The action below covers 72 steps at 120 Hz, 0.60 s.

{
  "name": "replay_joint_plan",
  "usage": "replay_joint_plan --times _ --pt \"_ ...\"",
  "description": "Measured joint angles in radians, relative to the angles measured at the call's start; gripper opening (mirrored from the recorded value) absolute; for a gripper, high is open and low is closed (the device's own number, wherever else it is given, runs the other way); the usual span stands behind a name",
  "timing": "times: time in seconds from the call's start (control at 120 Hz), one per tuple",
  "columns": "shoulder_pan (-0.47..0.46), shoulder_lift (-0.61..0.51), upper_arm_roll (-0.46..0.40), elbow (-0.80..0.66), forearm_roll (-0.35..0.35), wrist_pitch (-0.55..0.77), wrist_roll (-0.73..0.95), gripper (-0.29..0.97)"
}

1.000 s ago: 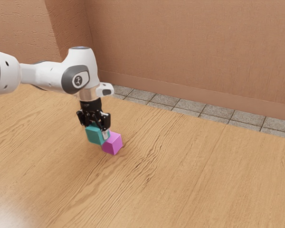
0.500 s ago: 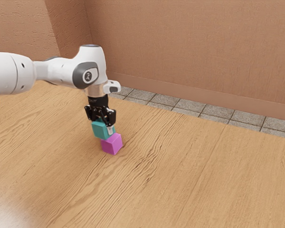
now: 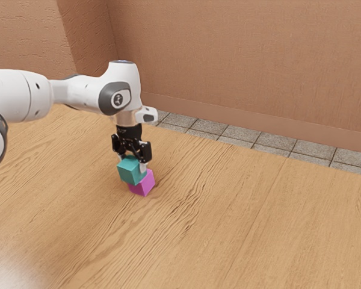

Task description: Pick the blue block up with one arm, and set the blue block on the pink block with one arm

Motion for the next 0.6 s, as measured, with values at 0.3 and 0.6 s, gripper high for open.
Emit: replay_joint_plan --times 0.3,0.6 --pt "-0.004 -0.243 -0.017 -0.046 -0.002 -0.099 0.029 0.66" --pt "0.041 -0.644 -0.105 -0.068 -0.024 -0.321 0.186 0.68"
